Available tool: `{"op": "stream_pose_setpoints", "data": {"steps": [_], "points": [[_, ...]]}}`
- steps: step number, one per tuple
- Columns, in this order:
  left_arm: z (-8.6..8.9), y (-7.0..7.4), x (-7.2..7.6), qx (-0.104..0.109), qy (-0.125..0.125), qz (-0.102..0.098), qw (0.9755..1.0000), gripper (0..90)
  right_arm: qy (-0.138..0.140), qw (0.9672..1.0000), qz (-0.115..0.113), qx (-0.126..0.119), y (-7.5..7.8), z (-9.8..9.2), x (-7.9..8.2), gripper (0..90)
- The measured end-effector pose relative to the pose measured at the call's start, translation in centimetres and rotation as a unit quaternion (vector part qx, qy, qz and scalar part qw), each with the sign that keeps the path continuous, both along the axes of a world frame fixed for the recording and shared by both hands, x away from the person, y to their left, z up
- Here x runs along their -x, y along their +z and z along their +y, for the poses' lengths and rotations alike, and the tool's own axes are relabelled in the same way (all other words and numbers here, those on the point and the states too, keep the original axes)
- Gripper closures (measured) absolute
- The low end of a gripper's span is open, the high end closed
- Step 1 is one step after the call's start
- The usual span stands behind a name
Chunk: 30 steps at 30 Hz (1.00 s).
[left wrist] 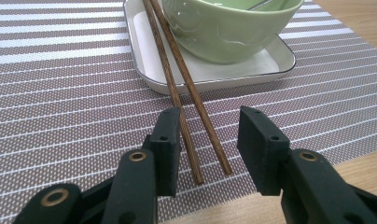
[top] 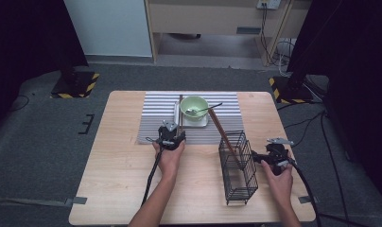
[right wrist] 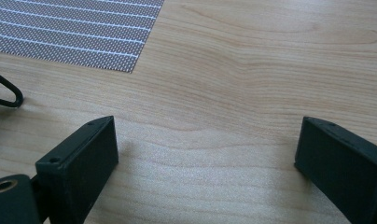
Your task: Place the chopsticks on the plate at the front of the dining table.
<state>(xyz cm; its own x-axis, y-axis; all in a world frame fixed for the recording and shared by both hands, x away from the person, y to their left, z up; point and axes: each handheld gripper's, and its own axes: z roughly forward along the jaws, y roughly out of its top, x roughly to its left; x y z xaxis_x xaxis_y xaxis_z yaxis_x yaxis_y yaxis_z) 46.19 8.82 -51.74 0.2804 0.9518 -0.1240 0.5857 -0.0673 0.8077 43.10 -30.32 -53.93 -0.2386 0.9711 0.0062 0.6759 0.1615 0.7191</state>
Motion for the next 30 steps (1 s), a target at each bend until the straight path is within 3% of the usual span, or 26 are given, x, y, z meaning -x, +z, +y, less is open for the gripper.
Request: {"op": "stream_pose_setpoints", "data": {"steps": [7,30], "points": [[-0.38,-0.76,-0.29,-0.007,-0.002,0.009,0.9999,58.5,0.0,1.0,0.0,0.0,0.0,0.0,0.0,5.7],[-0.28,-0.82,-0.37,-0.009,-0.013,0.011,0.9998,74.4,0.001,1.0,0.0,0.001,-0.01,-0.01,-0.01,5.6]]}}
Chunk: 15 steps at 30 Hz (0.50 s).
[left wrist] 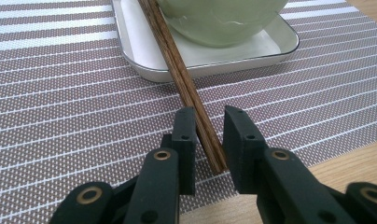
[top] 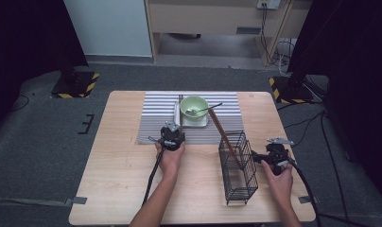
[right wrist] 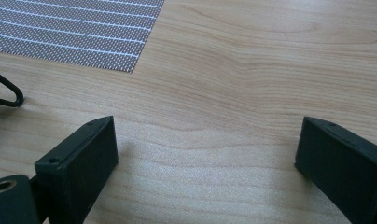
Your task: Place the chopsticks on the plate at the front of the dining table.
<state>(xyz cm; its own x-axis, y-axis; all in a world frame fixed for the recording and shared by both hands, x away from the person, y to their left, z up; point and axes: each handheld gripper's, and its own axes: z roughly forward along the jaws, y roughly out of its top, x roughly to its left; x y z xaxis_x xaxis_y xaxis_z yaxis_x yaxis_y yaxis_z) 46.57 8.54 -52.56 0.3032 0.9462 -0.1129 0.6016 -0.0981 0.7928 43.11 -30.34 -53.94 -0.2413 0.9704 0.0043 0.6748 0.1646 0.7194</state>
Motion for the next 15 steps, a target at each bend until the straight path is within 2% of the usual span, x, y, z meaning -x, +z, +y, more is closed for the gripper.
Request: {"op": "stream_pose_setpoints", "data": {"steps": [10,15], "points": [[0.1,0.07,0.03,-0.004,-0.002,0.0,1.0,74.1,0.0,1.0,0.0,0.0,0.0,0.0,0.0,5.6],[0.1,0.04,0.07,-0.003,0.0,-0.001,1.0,70.0,0.0,1.0,0.0,0.0,0.0,0.0,0.0,5.6]]}}
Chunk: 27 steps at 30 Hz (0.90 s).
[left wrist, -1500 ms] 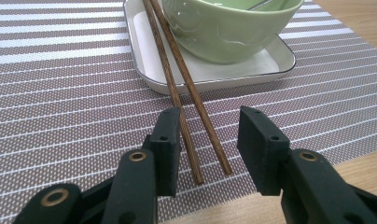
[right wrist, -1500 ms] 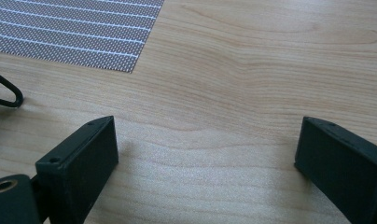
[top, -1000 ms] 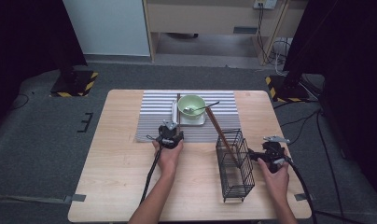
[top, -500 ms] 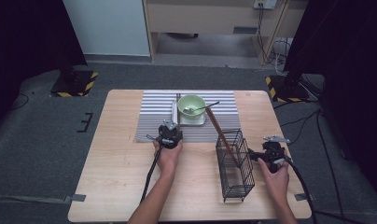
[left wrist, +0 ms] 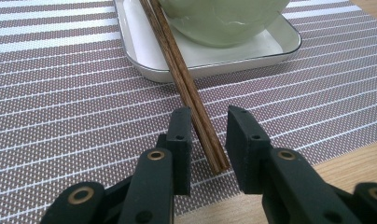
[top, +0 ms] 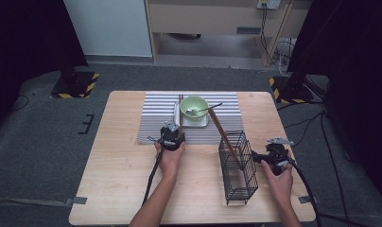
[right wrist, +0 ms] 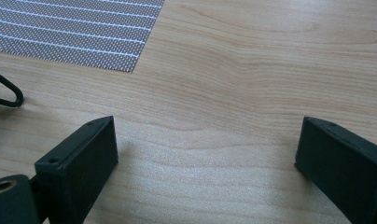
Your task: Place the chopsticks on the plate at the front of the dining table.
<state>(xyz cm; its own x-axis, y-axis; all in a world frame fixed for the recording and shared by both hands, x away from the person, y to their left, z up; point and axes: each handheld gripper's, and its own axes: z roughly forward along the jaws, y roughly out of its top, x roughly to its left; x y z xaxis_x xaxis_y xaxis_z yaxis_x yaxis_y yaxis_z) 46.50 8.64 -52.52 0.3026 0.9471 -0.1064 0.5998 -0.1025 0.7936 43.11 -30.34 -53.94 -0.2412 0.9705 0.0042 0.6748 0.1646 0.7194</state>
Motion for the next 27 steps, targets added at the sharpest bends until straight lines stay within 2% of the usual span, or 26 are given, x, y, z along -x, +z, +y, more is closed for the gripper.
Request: {"op": "stream_pose_setpoints", "data": {"steps": [6,17,21,27], "points": [[0.05,0.1,0.07,-0.003,-0.004,-0.006,1.0,66.4,-0.001,1.0,0.0,-0.001,0.01,0.01,0.0,5.6],[0.0,0.08,0.1,0.0,-0.019,-0.011,0.9997,69.0,0.0,1.0,0.0,0.0,0.0,0.0,0.0,5.6],[0.16,0.2,0.15,0.001,-0.016,-0.012,0.9998,66.1,0.0,1.0,0.0,0.0,0.0,0.0,0.0,5.6],[0.53,0.76,0.51,-0.004,-0.026,-0.013,0.9996,60.6,0.002,1.0,0.001,0.0,0.0,0.02,-0.01,4.5]]}}
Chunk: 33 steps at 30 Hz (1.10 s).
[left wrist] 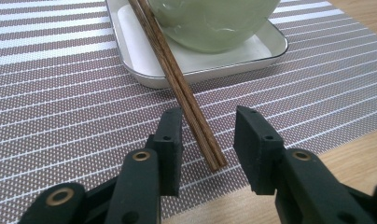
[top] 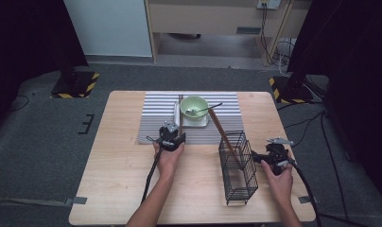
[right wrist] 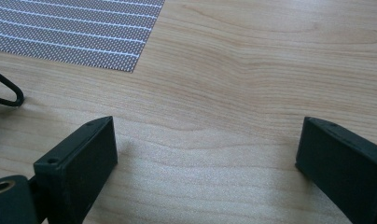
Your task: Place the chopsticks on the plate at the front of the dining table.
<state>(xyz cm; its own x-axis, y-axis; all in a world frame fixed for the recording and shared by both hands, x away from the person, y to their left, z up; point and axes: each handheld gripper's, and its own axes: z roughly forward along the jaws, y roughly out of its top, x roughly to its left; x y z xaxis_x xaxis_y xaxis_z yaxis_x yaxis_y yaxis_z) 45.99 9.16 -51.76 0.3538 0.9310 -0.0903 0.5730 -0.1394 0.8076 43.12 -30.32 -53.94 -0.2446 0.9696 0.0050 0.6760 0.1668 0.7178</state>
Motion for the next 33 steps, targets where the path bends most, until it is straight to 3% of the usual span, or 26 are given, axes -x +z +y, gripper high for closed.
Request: {"op": "stream_pose_setpoints", "data": {"steps": [6,9,12,20,25,33], "points": [[0.5,0.9,0.6,-0.004,-0.015,0.0,0.9999,51.6,0.012,0.9999,0.008,0.001,0.0,0.1,-0.1,0.6],[0.7,1.3,0.9,-0.02,-0.023,-0.002,0.9995,45.9,0.015,0.9999,0.007,0.002,0.0,0.0,-0.1,0.6],[0.9,1.6,1.1,-0.008,-0.03,0.004,0.9995,40.6,0.016,0.9998,0.007,0.002,0.0,0.0,-0.1,0.6],[0.9,2.5,1.8,-0.002,-0.059,0.009,0.9982,30.9,0.016,0.9998,0.007,0.002,0.0,0.0,-0.1,0.6],[1.1,2.9,2.2,0.014,-0.077,0.013,0.9969,20.1,0.012,0.9999,0.007,0.001,0.0,0.2,0.0,0.6],[2.7,3.6,3.2,0.016,-0.092,0.015,0.9955,12.1,0.012,0.9999,0.007,0.001,0.0,0.2,0.0,0.6]]}}
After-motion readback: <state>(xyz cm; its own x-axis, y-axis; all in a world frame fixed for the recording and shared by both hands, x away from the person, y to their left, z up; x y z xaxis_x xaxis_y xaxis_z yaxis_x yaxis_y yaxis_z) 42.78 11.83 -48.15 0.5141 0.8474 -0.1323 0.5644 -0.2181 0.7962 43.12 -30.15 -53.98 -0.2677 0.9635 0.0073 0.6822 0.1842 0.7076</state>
